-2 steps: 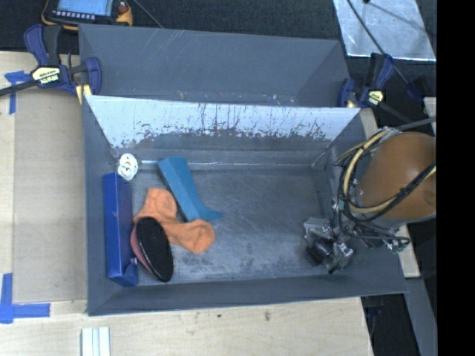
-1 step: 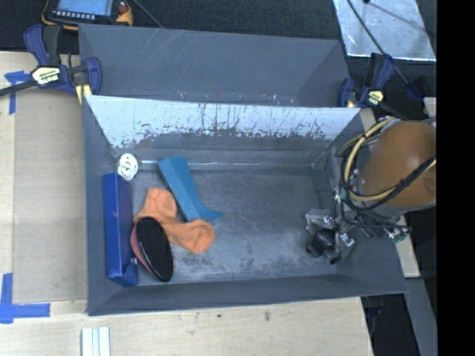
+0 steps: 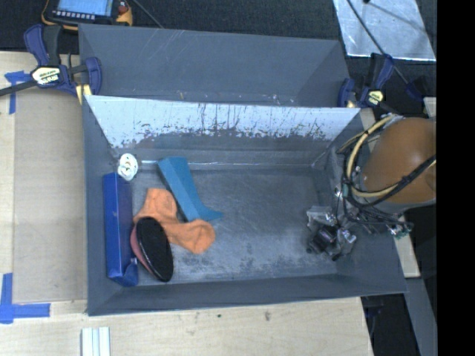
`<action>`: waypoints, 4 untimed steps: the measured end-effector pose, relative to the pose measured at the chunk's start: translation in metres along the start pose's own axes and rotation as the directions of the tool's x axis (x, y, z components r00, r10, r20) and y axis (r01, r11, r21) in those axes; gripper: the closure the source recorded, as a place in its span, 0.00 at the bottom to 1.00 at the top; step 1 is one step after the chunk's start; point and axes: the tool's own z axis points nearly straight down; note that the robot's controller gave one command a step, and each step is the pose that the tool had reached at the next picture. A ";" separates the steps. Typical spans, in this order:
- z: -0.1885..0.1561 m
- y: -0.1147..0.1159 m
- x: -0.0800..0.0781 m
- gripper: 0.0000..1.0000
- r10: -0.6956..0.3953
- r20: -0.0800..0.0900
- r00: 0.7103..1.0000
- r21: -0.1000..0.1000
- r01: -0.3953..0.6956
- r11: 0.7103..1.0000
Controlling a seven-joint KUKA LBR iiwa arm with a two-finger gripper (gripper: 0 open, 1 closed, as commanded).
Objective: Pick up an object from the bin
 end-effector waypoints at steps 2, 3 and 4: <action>-0.041 0.040 -0.001 1.00 -0.011 -0.006 1.000 -0.001 0.011 1.000; -0.009 0.011 -0.019 1.00 -0.027 -0.003 1.000 0.002 0.027 1.000; -0.007 0.006 -0.009 1.00 -0.031 -0.003 1.000 0.000 0.031 1.000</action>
Offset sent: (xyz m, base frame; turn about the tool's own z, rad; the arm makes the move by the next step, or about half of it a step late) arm 0.0000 0.0000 0.0000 0.0000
